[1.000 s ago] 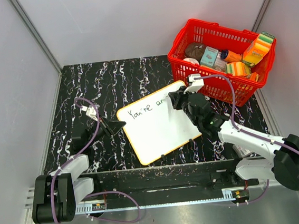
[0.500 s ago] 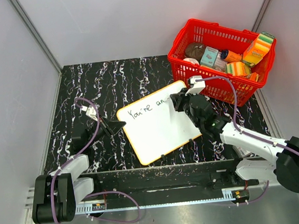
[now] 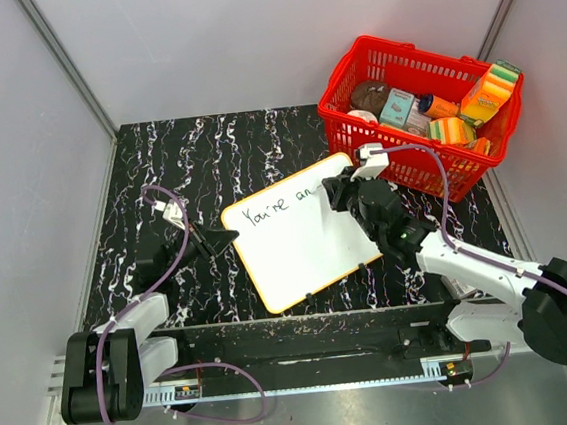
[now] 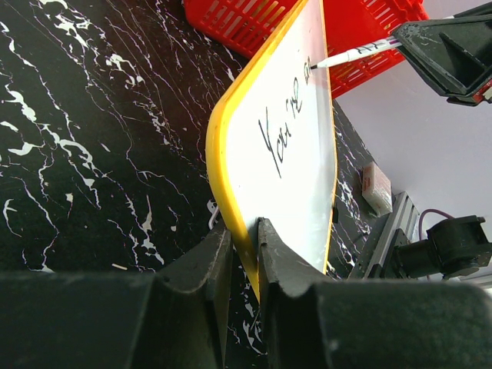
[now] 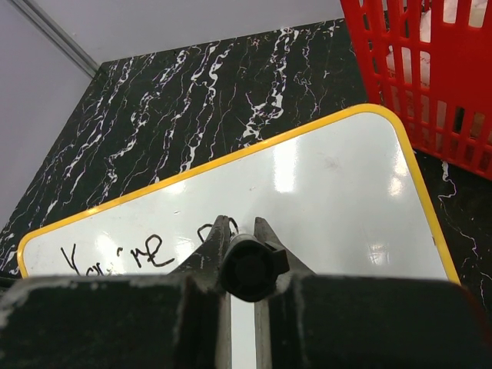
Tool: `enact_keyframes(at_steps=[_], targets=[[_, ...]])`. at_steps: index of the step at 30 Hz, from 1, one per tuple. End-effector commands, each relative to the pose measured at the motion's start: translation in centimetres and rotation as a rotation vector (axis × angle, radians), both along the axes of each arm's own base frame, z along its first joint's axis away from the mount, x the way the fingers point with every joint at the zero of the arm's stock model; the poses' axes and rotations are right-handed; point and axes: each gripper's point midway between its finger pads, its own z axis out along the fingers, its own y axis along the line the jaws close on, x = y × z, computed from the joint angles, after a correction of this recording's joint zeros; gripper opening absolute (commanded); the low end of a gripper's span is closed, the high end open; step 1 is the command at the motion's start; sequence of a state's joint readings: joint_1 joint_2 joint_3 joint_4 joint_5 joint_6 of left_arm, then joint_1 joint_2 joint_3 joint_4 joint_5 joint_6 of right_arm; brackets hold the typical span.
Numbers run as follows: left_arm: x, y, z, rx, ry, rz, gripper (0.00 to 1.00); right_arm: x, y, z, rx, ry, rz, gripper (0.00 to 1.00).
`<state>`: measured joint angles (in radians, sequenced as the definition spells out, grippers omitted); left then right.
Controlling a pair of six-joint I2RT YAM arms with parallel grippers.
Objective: Write a sentence on the whiteboard
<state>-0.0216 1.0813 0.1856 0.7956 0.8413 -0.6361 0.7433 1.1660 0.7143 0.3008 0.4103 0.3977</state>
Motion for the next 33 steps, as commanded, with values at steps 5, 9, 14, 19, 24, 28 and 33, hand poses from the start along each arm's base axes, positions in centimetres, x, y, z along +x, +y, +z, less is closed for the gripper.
enact_keyframes(at_steps=[5,9,14,19,24,28,33], targets=[[-0.1,0.0,0.2,0.045,-0.084,-0.019,0.00,1.5,-0.3,2.1,0.004,-0.044,-0.066,0.00],[-0.2,-0.1,0.2,0.043,-0.085,-0.018,0.00,1.7,-0.4,2.4,0.008,-0.047,-0.076,0.00],[-0.2,-0.1,0.2,0.044,-0.086,-0.020,0.00,1.9,-0.4,2.4,0.001,-0.048,-0.081,0.00],[-0.2,-0.1,0.2,0.043,-0.085,-0.020,0.00,1.6,-0.7,1.9,-0.003,-0.040,-0.089,0.00],[-0.2,-0.1,0.2,0.044,-0.087,-0.022,0.00,1.3,-1.1,1.5,-0.014,-0.030,-0.092,0.00],[-0.2,-0.1,0.2,0.044,-0.087,-0.020,0.00,1.0,-1.2,1.0,-0.020,-0.021,-0.083,0.00],[-0.2,-0.1,0.3,0.045,-0.090,-0.020,0.00,0.5,-1.4,0.4,-0.022,-0.009,-0.073,0.00]])
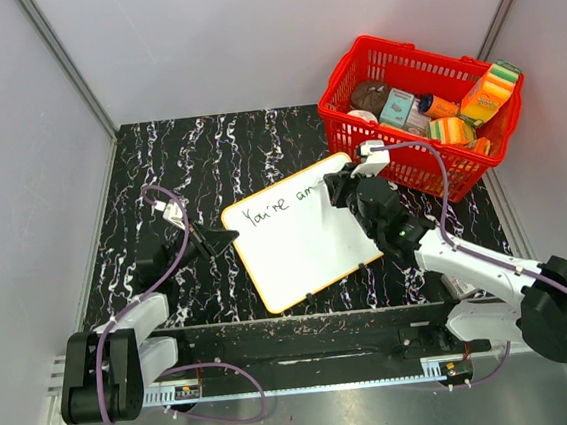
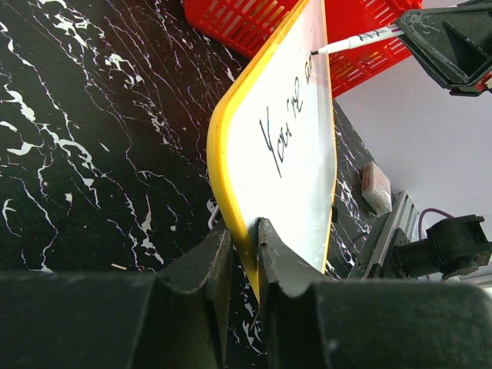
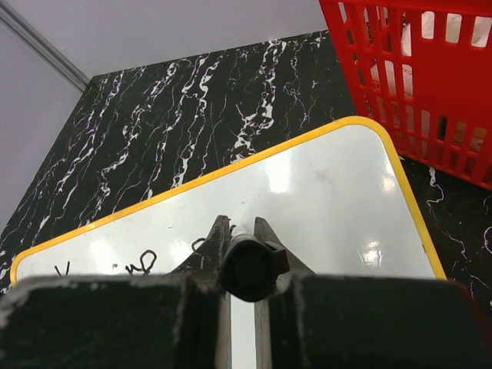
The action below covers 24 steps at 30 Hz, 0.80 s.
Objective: Write a sentence on the whiteboard
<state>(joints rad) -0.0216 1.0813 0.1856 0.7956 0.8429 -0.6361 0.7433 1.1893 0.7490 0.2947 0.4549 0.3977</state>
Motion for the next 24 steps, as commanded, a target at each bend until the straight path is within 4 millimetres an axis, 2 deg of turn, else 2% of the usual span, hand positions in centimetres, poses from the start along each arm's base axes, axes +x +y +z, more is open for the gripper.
enact_keyframes(at_steps=[1,10,14,18,24], targets=[[-0.1,0.0,0.2,0.044,-0.087,-0.017,0.00,-0.4,-1.1,-0.5,-0.023,0.003,-0.026,0.00],[-0.1,0.0,0.3,0.044,-0.087,-0.017,0.00,-0.9,-1.2,-1.1,-0.024,0.015,-0.013,0.00],[-0.1,0.0,0.3,0.044,-0.087,-0.017,0.00,-0.9,-1.3,0.0,-0.015,-0.004,-0.010,0.00],[-0.1,0.0,0.2,0.047,-0.088,-0.016,0.00,-1.4,-1.5,1.9,0.010,-0.045,0.003,0.00],[-0.1,0.0,0.3,0.046,-0.090,-0.017,0.00,-1.2,-2.2,2.9,0.020,-0.068,-0.037,0.00]])
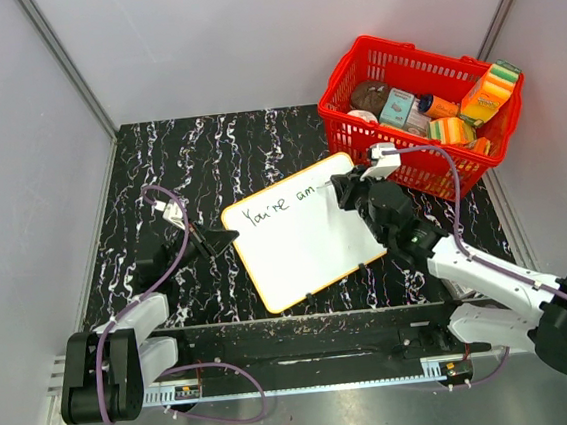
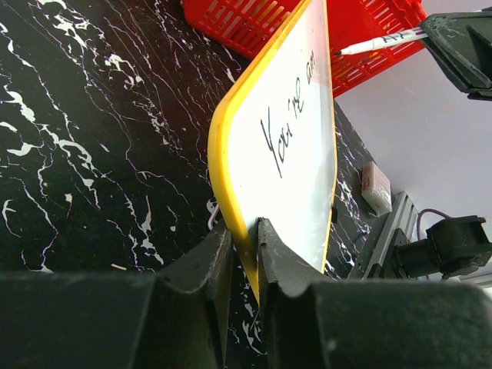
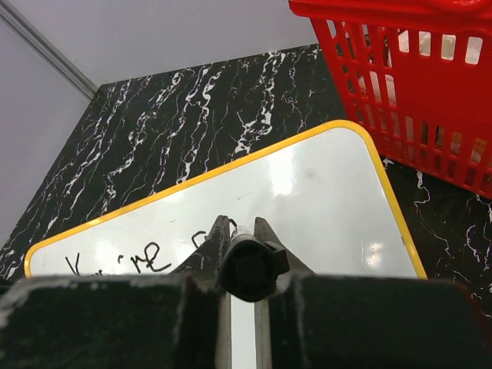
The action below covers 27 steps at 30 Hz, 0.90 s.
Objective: Write a sentence on the whiteboard
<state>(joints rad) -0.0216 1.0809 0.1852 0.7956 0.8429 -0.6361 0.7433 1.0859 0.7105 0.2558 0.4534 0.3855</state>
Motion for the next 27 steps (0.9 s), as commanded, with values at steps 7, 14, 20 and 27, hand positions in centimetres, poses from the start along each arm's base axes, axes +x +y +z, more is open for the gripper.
enact_keyframes(at_steps=[7,14,20,27], targets=[[-0.2,0.0,0.2,0.046,-0.088,-0.017,0.00,1.5,-0.5,1.5,-0.008,-0.031,-0.074,0.00],[-0.1,0.0,0.3,0.047,-0.090,-0.016,0.00,1.8,-0.4,2.3,0.009,-0.051,-0.084,0.00],[-0.2,0.0,0.2,0.047,-0.088,-0.016,0.00,1.9,-0.5,2.7,0.019,-0.064,-0.088,0.00],[-0.2,0.0,0.2,0.047,-0.087,-0.016,0.00,2.2,-0.1,3.0,0.028,-0.076,-0.084,0.00]])
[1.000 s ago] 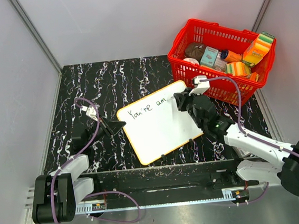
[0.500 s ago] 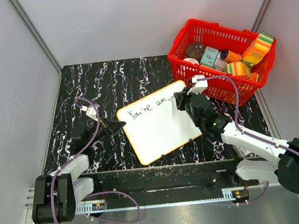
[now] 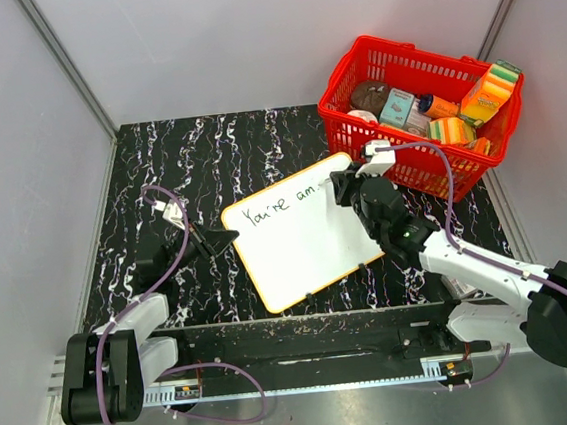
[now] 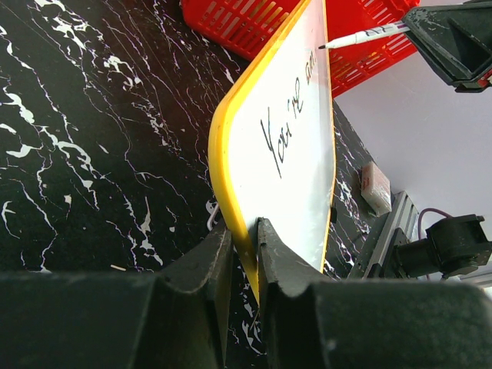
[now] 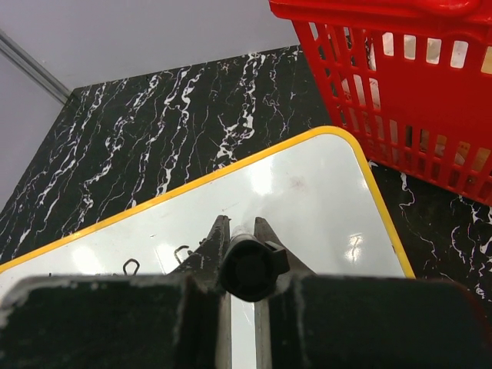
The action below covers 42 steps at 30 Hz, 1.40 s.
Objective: Write a sentence on the whiteboard
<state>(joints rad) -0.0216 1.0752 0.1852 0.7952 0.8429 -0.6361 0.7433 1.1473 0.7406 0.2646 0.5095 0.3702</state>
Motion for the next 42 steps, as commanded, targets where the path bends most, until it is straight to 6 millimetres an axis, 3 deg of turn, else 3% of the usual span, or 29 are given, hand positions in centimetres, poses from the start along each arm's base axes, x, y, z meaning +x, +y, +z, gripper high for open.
enact_keyframes(at_steps=[1,9,20,34,42], targets=[[-0.1,0.0,0.1,0.047,-0.083,-0.017,0.00,1.0,0.1,3.7,0.063,-0.089,-0.029,0.00],[-0.1,0.0,0.2,0.047,-0.086,-0.017,0.00,1.6,0.6,2.5,0.036,-0.061,-0.028,0.00],[-0.2,0.0,0.1,0.045,-0.083,-0.018,0.00,0.7,1.5,1.8,0.031,-0.046,0.050,0.00],[-0.1,0.0,0.1,0.045,-0.082,-0.017,0.00,-0.7,0.6,-0.5,0.017,0.008,0.059,0.00],[-0.1,0.0,0.2,0.045,-0.085,-0.018,0.00,-0.4,0.2,-1.0,0.000,0.018,0.027,0.00]])
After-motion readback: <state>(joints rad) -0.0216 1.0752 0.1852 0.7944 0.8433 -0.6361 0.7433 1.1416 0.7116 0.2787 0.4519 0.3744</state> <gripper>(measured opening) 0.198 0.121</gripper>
